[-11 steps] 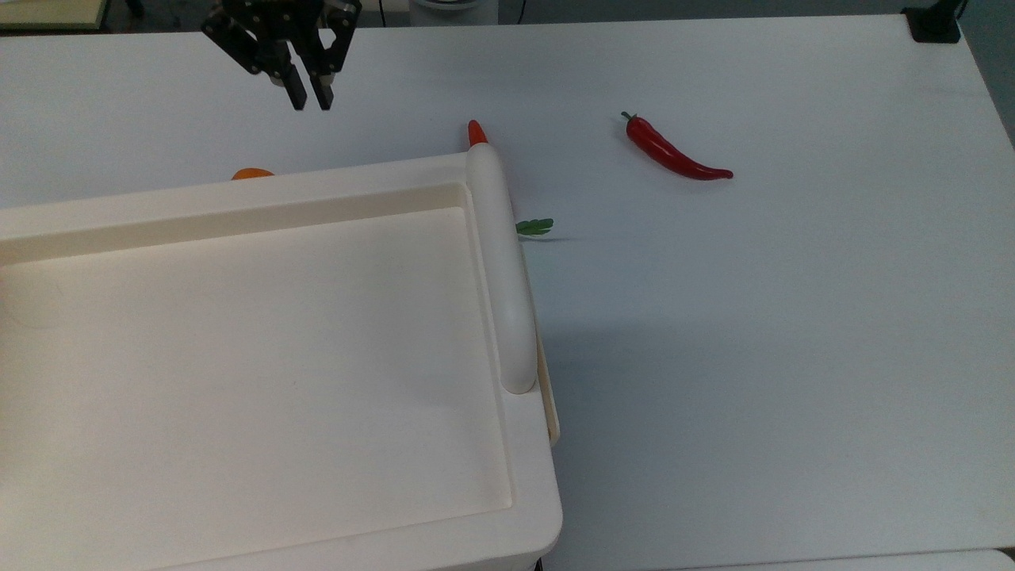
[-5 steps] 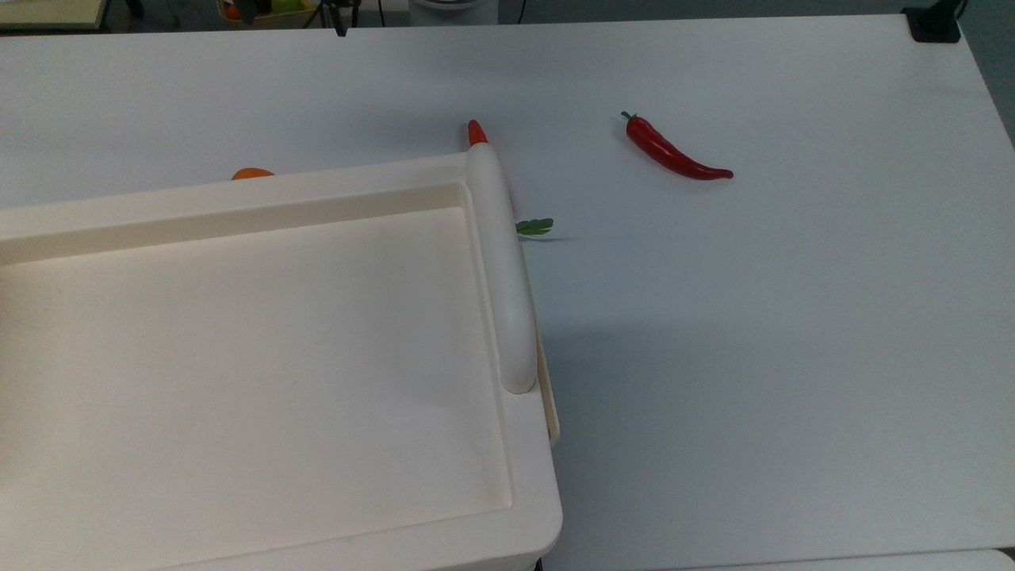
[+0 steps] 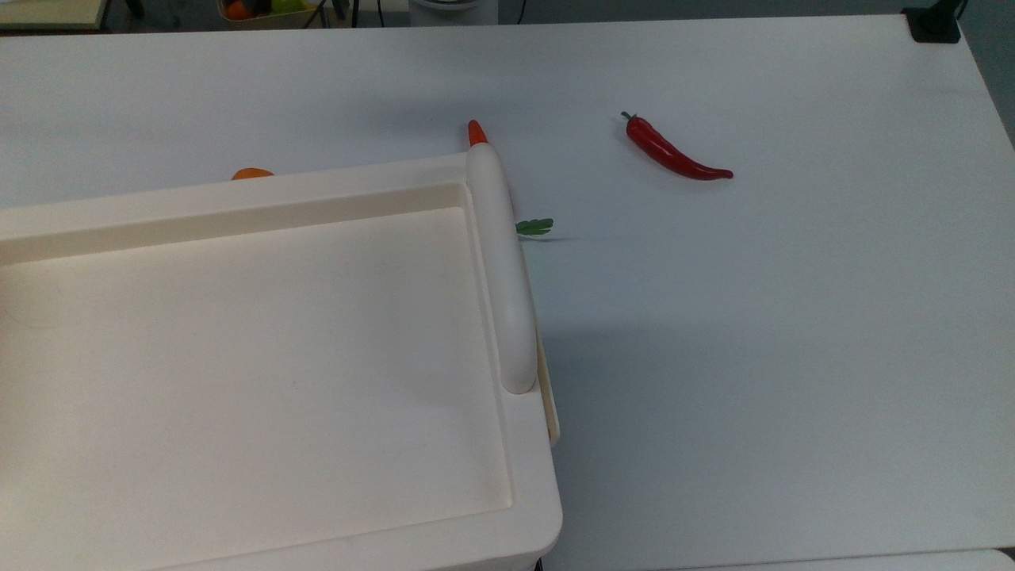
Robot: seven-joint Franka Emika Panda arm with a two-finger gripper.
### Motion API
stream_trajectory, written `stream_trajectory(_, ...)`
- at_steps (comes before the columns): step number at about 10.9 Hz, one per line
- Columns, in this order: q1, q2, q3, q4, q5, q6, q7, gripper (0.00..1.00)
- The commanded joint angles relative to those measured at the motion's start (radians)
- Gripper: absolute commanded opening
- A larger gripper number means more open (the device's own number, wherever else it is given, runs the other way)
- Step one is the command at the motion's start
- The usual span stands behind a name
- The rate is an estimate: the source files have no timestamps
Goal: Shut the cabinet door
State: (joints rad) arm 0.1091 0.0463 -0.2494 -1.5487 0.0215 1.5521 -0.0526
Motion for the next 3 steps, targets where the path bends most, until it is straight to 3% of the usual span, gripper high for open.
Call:
stream_trajectory(1,-0.014,-0.025,-0.001,-0.024,-0.009,0.037,-0.013,1.00)
stream_trajectory(3,-0.014,-0.025,-0.001,-0.022,-0.009,0.039,-0.015,1.00)
